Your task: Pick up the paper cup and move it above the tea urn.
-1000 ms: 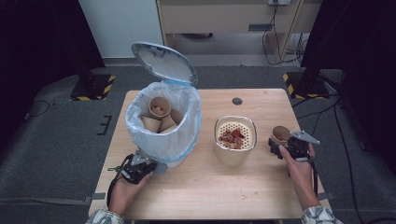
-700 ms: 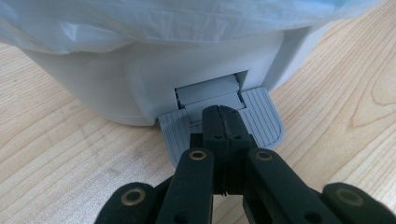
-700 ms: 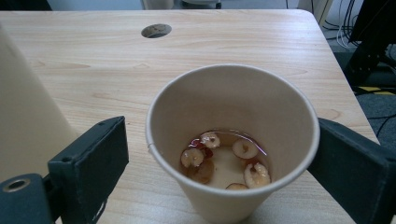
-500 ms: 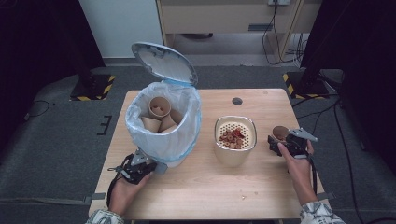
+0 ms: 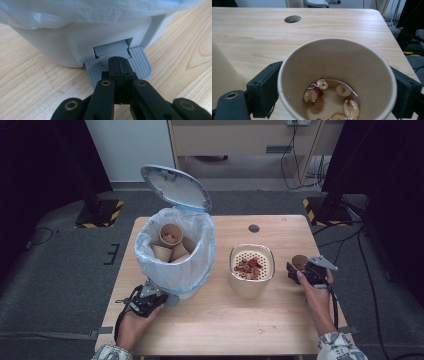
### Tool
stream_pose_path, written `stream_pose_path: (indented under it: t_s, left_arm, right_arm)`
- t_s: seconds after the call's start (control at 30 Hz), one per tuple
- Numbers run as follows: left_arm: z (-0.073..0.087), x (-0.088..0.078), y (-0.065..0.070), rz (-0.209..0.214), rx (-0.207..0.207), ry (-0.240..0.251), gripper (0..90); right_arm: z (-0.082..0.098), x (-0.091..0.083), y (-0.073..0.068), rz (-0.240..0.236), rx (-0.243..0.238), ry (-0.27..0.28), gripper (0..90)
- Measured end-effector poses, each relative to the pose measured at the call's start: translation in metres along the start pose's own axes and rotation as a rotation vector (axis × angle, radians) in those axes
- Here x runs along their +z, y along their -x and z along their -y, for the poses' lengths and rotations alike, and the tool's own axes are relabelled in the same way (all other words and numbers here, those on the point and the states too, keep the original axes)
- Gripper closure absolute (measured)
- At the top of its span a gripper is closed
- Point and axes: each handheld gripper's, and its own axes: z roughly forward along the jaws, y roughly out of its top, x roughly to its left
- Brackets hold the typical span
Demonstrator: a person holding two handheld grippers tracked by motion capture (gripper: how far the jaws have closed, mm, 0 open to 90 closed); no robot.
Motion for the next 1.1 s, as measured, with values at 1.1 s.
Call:
stream_pose_path:
  t_s: [1.1]
  left_arm:
    - [0.0001,0.0000,-0.0002,0.001,-0.001,0.001,90.0]
  right_arm:
    - [0.0056,0.0061,0.0014,-0.001,-0.029,0.011,15.6]
